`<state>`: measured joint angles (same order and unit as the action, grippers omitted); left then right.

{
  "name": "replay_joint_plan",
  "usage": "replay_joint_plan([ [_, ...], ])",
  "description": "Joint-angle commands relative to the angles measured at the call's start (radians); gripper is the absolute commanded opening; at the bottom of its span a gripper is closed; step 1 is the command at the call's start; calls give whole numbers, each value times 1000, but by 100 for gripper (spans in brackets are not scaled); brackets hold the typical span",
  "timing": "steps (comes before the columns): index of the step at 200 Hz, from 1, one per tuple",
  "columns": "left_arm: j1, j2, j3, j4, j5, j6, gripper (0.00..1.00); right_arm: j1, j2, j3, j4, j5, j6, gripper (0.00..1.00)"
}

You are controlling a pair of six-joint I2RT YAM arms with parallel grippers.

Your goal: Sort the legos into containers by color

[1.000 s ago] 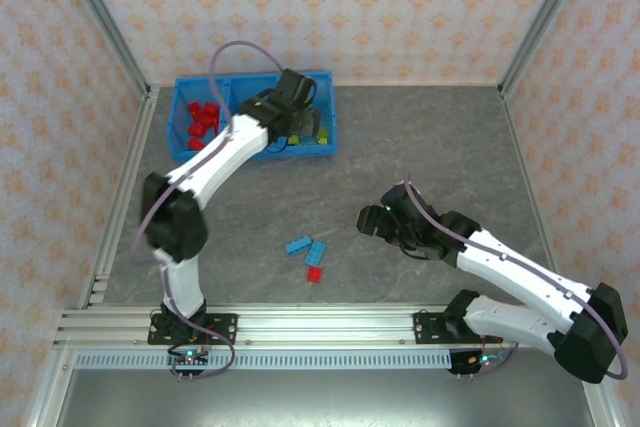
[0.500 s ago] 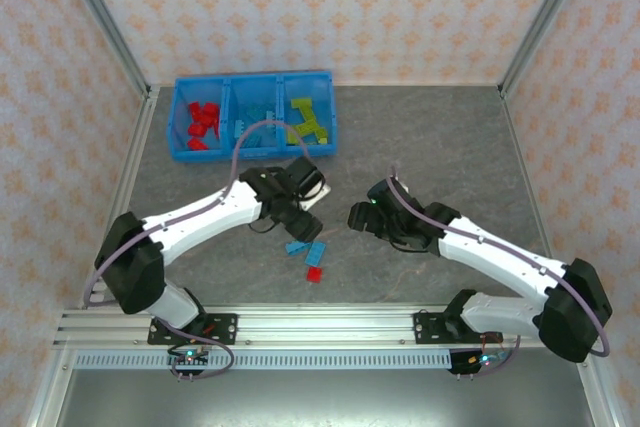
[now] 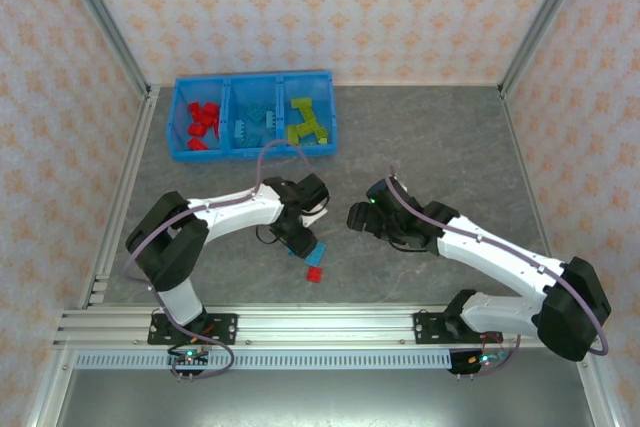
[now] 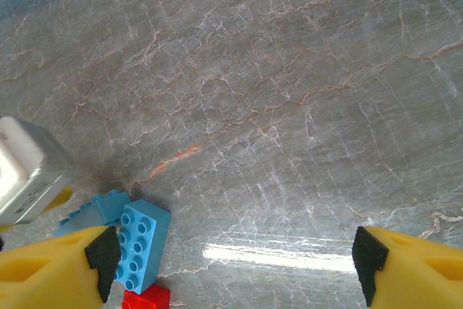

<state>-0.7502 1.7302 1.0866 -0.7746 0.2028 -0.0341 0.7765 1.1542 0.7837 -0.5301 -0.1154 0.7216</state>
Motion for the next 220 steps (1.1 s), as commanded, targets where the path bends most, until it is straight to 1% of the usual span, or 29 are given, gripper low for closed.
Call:
replay_joint_plan([
  [1, 12, 26, -20, 44, -3, -19, 52, 6, -26, 10, -18, 24, 1, 86],
  [21, 19, 37, -25, 62, -10, -41, 38, 6, -28, 11, -17, 23, -2, 86],
  [55, 33, 0, -45, 89, -29, -75, 24, 6, -27, 10, -13, 22, 0, 86],
  [64, 47, -20, -52, 100, -27, -90, 21, 6, -25, 9, -12, 22, -1, 86],
  [78, 84, -61, -58, 113, -22, -120, 14, 6, -24, 12, -11, 22, -2, 86],
  [86, 112, -93, -62, 124, -17, -136, 12, 6, -24, 13, -11, 22, -2, 86],
  [114, 226, -217, -38, 142, -9, -194, 12, 6, -35, 14, -17, 19, -2, 86],
  [127, 282, -260, -2, 154, -29, -212, 12, 6, -49, 8, -18, 26, -3, 86],
  [143, 358, -275, 65, 187, -85, -221, 12, 6, -63, 0, -13, 35, -1, 86],
  [160, 441, -230, 180, 209, -145, -219, 12, 6, -68, 8, -18, 29, -6, 86],
  [172, 484, -165, 269, 236, -167, -197, 12, 6, -69, 21, -29, 27, -13, 86],
  [187, 520, -48, 404, 244, -198, -167, 12, 6, -77, 31, -47, 33, -21, 86],
  [206, 557, 120, 603, 205, -246, -142, 12, 6, -103, 35, -59, 45, -18, 85],
  [220, 577, 241, 733, 177, -247, -137, 13, 6, -130, 27, -63, 56, -7, 86],
])
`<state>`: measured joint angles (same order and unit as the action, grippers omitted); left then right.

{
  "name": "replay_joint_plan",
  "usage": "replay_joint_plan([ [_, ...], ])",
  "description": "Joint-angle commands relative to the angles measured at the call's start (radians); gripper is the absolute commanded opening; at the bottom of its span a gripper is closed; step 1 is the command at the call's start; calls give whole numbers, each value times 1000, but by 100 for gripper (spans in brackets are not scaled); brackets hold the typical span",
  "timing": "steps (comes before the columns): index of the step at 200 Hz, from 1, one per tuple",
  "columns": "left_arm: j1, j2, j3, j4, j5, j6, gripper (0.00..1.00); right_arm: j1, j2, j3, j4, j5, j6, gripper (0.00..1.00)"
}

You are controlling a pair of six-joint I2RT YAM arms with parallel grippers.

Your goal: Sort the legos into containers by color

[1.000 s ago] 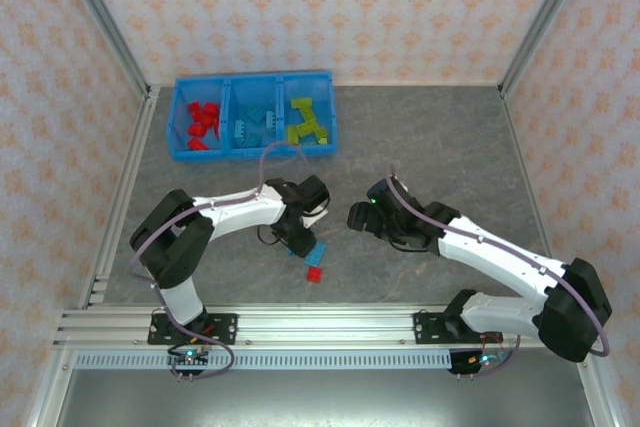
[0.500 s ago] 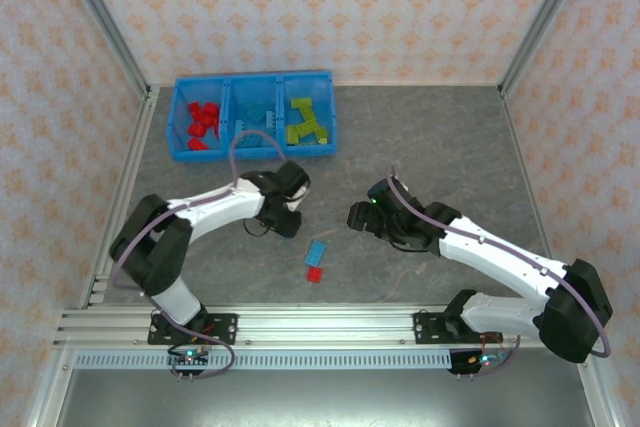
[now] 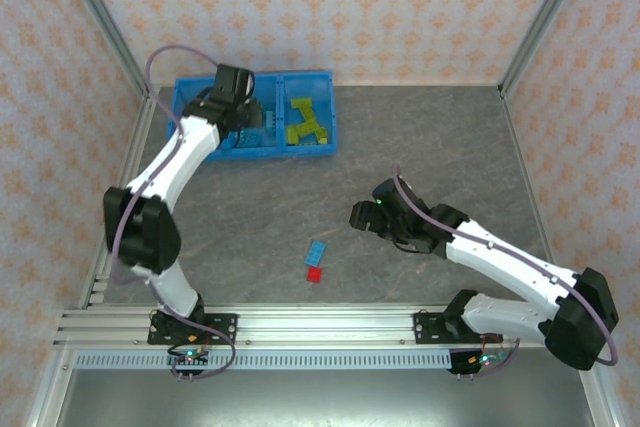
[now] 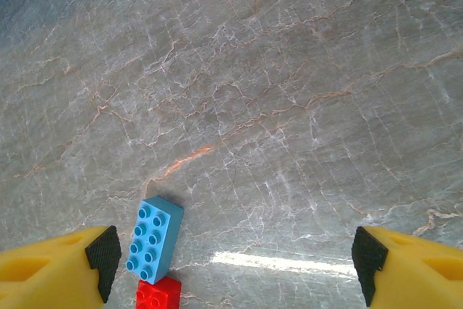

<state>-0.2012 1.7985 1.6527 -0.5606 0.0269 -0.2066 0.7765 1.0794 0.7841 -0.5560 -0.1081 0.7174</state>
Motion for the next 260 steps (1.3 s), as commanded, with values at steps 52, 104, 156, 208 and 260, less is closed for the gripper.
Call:
replay_joint_plan([
  [52, 51, 404, 516, -223, -31, 60, 41, 7, -161, -26, -49, 74, 51, 85],
  [104, 50, 166, 302, -148, 68, -13, 52, 7, -168, -49, -24, 83, 64, 85],
  [156, -84, -316, -226, 23, 204, -162, 51, 7, -126, -40, 1, 103, 53, 85],
  [208, -369, -530, -528, -32, 102, -273, 51, 7, -86, -39, 14, 108, 43, 86],
  [260, -577, -474, -686, -2, 55, -355, 51, 7, -76, -50, 28, 102, 53, 86],
])
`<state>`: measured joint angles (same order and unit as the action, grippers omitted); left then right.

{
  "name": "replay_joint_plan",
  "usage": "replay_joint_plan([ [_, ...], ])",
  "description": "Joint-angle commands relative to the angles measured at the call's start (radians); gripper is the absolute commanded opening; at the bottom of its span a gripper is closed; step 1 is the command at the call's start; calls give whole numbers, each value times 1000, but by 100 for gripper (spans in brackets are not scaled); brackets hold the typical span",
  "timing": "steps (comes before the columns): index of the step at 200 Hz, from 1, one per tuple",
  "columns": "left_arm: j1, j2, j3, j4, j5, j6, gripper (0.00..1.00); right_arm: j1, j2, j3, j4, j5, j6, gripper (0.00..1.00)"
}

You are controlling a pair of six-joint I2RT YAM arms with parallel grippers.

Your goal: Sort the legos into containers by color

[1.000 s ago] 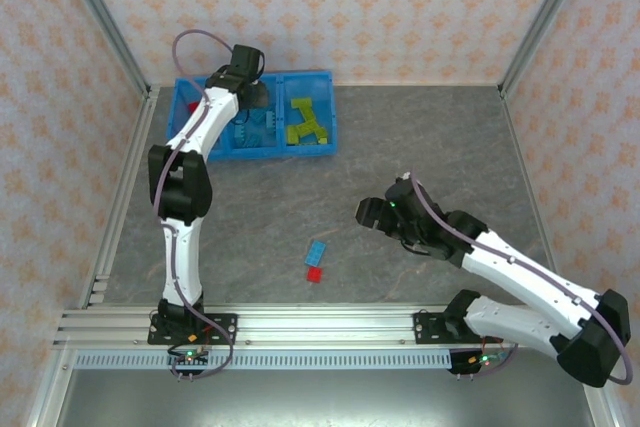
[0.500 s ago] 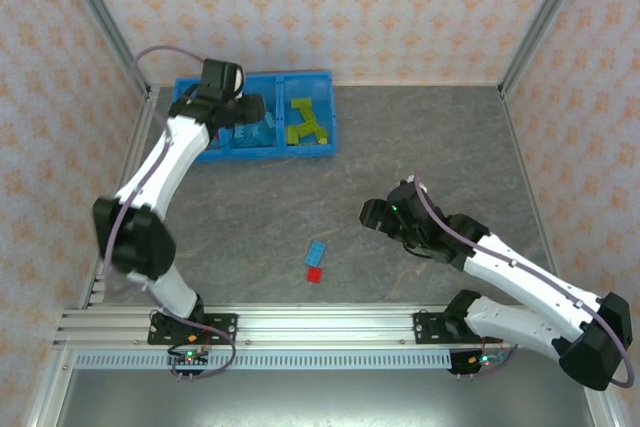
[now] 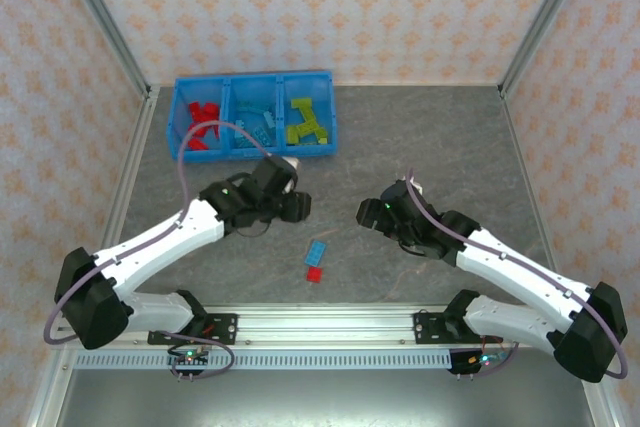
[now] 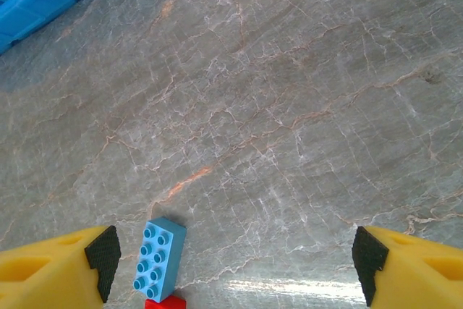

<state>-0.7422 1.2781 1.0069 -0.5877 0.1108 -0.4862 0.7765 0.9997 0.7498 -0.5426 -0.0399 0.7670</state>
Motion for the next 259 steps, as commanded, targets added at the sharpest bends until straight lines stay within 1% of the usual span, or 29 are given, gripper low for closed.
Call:
replay_joint_plan([
  [1, -38, 52, -43, 29, -22, -76, 51, 7, 4, -16, 15, 34, 4, 86],
  [15, -39, 128, -49, 61, 74, -78, 53, 7, 4, -15, 9, 34, 5, 86],
  [24, -51, 178, -34, 64, 99, -78, 54, 7, 3, -16, 7, 32, 8, 86],
  [48, -93, 261, -9, 72, 88, -71, 64, 7, -5, -20, -2, 31, 14, 86],
  [57, -103, 293, 1, 56, 75, -67, 66, 7, -8, -21, -5, 34, 18, 86],
  [77, -127, 343, 11, 34, 42, -56, 68, 7, -19, -27, -6, 40, 22, 86],
  [105, -148, 402, 5, 33, 57, -54, 68, 7, -16, -30, -5, 44, 22, 86],
  [119, -163, 430, 8, 25, 43, -54, 66, 7, -9, -30, -2, 43, 24, 86],
  [123, -167, 437, 9, 24, 41, -29, 65, 7, -8, -31, -2, 42, 23, 86],
  [139, -173, 459, 6, 27, 35, -26, 59, 7, 0, -30, 1, 40, 26, 86],
  [147, -175, 465, 4, 29, 29, -25, 53, 7, 2, -30, 1, 38, 25, 86],
  [161, -175, 462, -5, 37, 14, -26, 40, 7, 2, -29, 0, 37, 24, 86],
  [170, -174, 456, -12, 48, 14, -28, 35, 7, 2, -28, -2, 38, 22, 86],
  [194, -141, 423, -21, 71, 49, -32, 30, 7, 6, -26, 3, 28, 12, 86],
  [209, -97, 379, -18, 62, 51, -20, 28, 7, 13, -21, 20, -21, -15, 86],
  [237, 53, 265, 4, 45, 85, 25, 27, 14, 55, -11, 111, -199, -95, 85],
  [259, 172, 204, 77, -10, 72, 98, 26, 41, 96, 9, 142, -254, -121, 86],
])
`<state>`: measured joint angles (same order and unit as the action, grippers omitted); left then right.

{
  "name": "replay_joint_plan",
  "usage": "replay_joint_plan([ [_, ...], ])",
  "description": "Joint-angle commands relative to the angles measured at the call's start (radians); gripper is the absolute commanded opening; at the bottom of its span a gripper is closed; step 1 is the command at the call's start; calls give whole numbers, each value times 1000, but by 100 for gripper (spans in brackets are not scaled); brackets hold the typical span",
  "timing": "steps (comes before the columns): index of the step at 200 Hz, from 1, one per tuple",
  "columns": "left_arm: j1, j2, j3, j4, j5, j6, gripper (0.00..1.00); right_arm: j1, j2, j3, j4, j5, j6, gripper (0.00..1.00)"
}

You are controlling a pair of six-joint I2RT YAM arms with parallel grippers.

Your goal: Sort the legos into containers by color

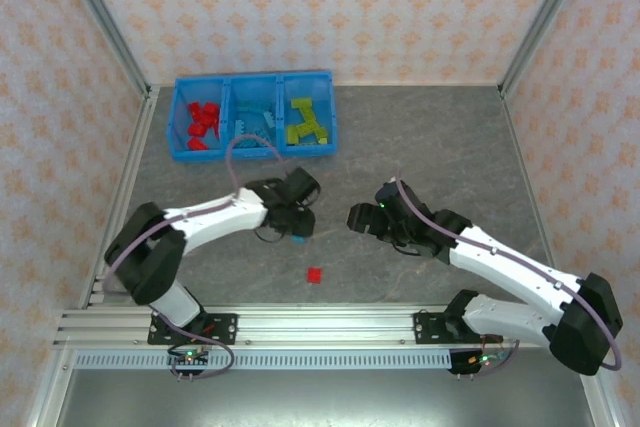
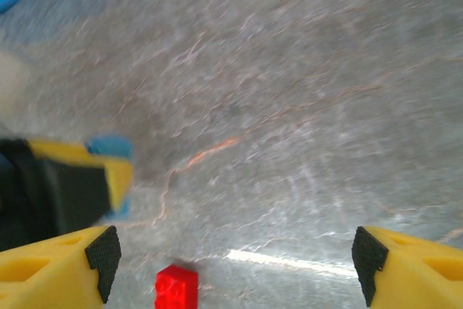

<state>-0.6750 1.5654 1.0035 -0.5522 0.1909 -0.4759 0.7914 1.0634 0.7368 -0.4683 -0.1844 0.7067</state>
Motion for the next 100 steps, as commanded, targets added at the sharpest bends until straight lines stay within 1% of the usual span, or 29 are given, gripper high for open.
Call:
replay_joint_plan([
  [1, 109, -85, 85, -50, -9, 91, 26, 27, 33, 22, 70, -111, -62, 85],
  [17, 206, -90, 147, -76, -3, 134, 27, 37, 62, 35, 89, -143, -70, 86],
  [32, 297, -77, 200, -56, 22, 155, 27, 43, 87, 51, 97, -163, -73, 87],
  [45, 367, -38, 262, -34, 5, 173, 27, 49, 102, 66, 94, -159, -74, 87],
  [65, 458, 68, 389, -3, -17, 181, 27, 52, 104, 74, 69, -127, -65, 87],
  [81, 502, 182, 519, -10, -48, 198, 27, 52, 90, 74, 40, -98, -53, 87],
  [100, 544, 335, 716, -61, -28, 207, 27, 52, 58, 68, 4, -60, -39, 87],
])
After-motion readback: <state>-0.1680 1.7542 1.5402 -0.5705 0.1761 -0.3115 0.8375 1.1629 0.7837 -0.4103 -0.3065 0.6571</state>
